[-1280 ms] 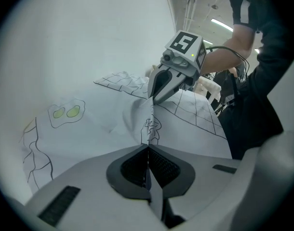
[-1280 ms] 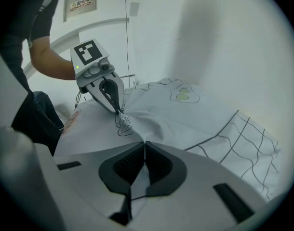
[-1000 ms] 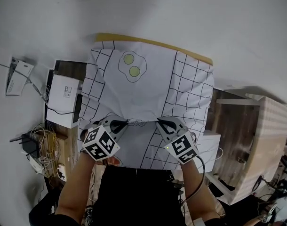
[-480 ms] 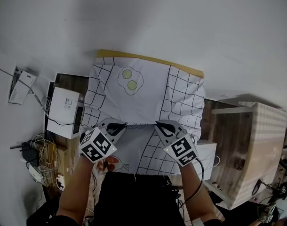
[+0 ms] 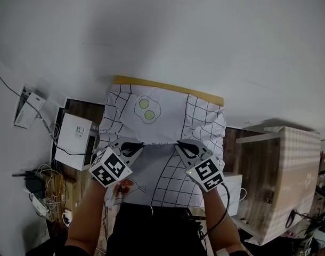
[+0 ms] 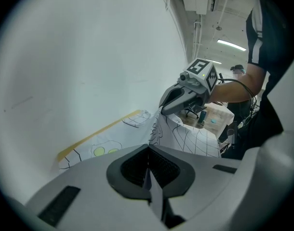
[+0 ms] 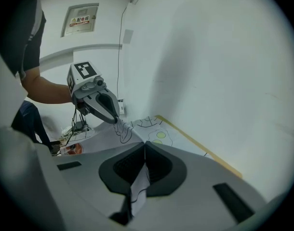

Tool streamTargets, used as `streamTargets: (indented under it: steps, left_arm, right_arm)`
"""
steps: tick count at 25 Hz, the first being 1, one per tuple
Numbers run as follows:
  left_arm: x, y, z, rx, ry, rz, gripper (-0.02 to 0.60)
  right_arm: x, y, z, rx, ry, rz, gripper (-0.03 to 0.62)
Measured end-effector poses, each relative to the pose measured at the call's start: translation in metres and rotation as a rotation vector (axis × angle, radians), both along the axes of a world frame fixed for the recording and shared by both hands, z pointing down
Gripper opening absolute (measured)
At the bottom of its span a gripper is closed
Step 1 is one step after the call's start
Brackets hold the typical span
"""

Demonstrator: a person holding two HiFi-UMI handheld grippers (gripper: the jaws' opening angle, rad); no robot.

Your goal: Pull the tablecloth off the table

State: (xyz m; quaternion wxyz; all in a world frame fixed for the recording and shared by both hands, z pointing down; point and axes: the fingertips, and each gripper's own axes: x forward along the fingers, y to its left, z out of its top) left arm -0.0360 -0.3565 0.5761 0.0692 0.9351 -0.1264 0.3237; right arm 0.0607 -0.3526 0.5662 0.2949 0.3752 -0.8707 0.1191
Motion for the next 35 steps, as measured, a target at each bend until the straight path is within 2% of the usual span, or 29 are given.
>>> streamTargets:
  steps: [9, 15, 35]
  left_arm:
    - [0.0, -0.019, -0.049, 0.083, 0.062, -0.022, 0.011]
    - [0.003, -0.034, -0.085, 0.14, 0.086, -0.006, 0.011]
    - [-0.001, -0.079, -0.205, 0.317, 0.133, -0.022, 0.011]
  right_arm:
    - [0.0, -0.018, -0.055, 0.107, -0.028, 0.021, 0.02]
    - [0.003, -0.034, -0.092, 0.16, -0.014, 0.023, 0.02]
    - [0.001, -0.079, -0.213, 0.34, -0.018, 0.006, 0.02]
